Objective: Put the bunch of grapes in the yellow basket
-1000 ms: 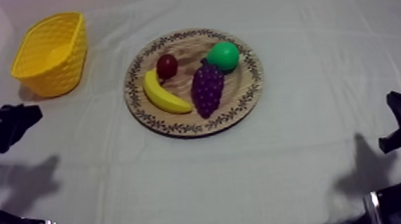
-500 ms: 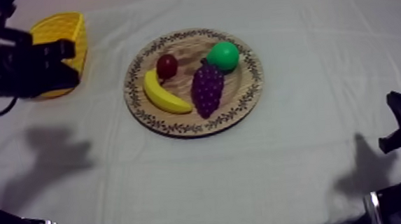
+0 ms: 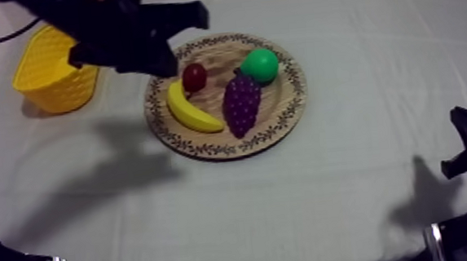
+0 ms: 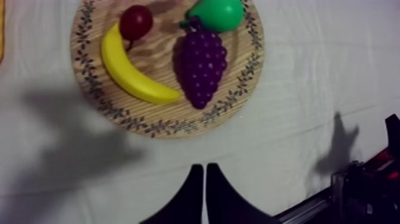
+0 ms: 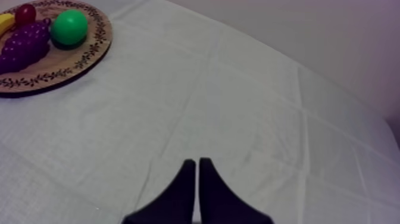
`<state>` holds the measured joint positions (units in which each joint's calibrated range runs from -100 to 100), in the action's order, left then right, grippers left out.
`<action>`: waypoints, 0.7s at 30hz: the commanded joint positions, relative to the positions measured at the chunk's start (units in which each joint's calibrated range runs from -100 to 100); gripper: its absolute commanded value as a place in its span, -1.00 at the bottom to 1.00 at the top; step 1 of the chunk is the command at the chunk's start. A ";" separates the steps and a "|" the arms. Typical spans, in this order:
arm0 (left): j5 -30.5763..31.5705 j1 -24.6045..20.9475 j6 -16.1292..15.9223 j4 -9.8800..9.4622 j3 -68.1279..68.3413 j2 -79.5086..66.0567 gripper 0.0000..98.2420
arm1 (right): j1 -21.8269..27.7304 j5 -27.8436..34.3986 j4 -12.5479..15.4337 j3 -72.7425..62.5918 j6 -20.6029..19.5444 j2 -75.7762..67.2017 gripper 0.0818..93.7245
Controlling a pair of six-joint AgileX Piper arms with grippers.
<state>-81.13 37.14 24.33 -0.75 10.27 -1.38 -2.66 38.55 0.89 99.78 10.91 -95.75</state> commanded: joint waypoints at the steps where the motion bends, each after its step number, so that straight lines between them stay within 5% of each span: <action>1: -2.06 0.64 -0.02 -0.11 -7.06 5.23 -1.00 | -0.02 0.00 0.01 0.00 0.01 0.00 -0.99; 10: -5.34 1.84 0.73 -0.25 -16.18 13.96 -0.84 | -0.02 0.00 0.01 0.00 0.01 0.00 -0.99; 21: -5.60 1.66 1.26 0.26 -19.79 18.24 0.25 | -0.02 0.00 0.01 0.00 0.01 0.00 -0.99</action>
<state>-86.71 38.84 25.61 -0.54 -9.48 16.62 -2.66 38.55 0.89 99.78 11.01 -95.75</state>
